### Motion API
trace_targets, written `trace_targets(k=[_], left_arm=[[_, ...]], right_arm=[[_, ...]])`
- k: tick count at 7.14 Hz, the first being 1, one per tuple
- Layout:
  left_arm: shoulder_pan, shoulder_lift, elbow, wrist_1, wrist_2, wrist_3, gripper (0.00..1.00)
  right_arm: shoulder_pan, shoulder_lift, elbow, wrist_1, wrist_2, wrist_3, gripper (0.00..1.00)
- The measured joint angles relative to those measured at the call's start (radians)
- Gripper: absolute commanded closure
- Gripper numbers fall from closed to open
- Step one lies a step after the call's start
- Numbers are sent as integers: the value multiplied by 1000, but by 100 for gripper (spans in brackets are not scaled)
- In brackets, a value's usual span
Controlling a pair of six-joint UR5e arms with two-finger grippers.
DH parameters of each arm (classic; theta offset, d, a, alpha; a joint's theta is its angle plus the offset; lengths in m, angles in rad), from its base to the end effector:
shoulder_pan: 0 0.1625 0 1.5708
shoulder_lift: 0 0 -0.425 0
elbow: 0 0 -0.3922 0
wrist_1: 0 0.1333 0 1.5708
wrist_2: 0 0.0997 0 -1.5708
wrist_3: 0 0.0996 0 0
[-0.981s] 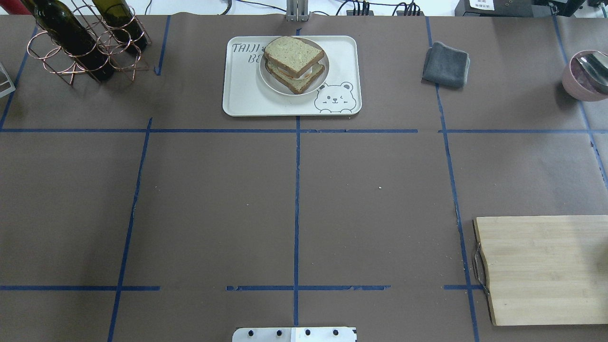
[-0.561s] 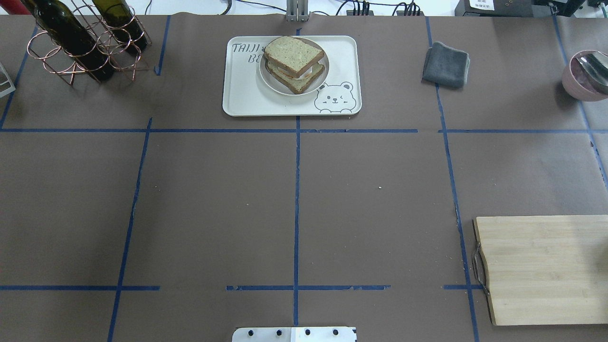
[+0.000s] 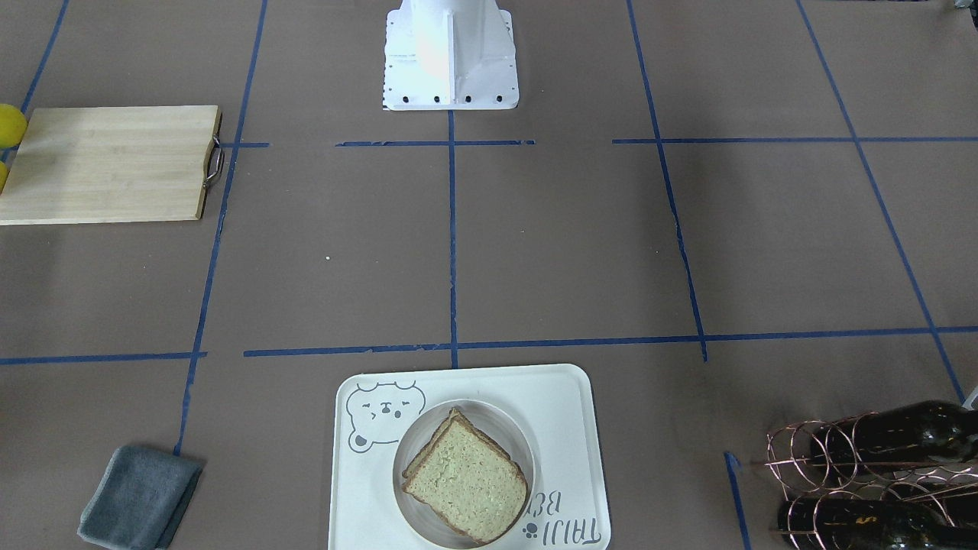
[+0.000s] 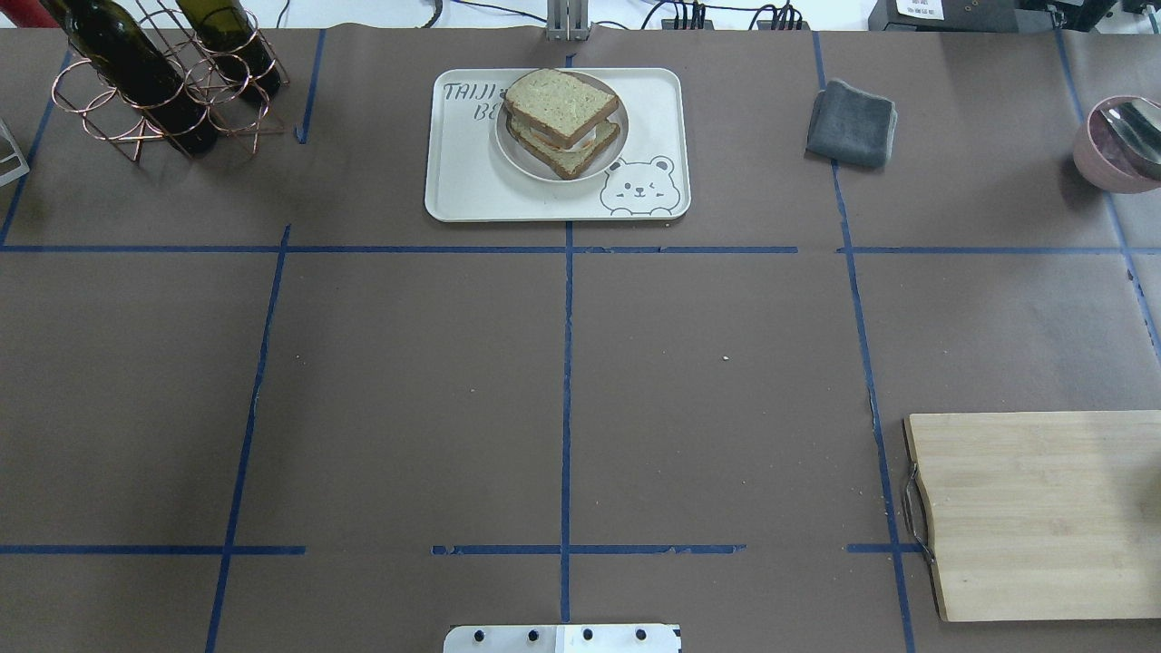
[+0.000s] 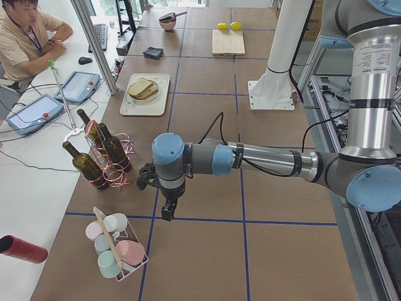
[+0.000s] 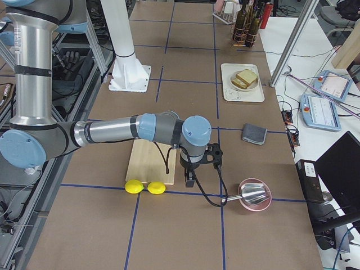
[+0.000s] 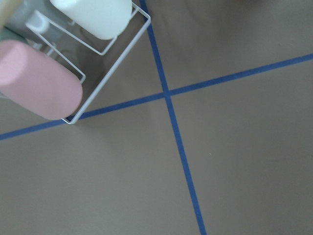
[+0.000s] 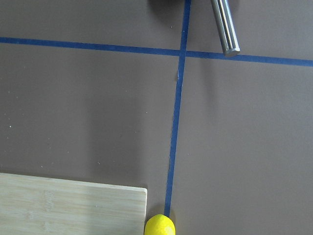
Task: Make sandwich and place on tray
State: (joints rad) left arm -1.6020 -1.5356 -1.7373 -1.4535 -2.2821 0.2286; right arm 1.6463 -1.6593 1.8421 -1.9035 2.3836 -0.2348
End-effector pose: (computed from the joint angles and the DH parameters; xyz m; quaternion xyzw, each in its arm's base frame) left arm -0.0831 -0.4723 0.6099 0.0516 0.3444 0.0948 0.9326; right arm 0.0937 -0.4306 0.5971 -0.0070 -0.4001 -0.0434 0.9154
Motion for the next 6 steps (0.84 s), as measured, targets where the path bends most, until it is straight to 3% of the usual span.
trace_targets(k=[6], left_arm=[[2, 1, -2, 47, -1, 0, 0]], right_arm=[[0, -4, -8, 1, 8, -2, 0]])
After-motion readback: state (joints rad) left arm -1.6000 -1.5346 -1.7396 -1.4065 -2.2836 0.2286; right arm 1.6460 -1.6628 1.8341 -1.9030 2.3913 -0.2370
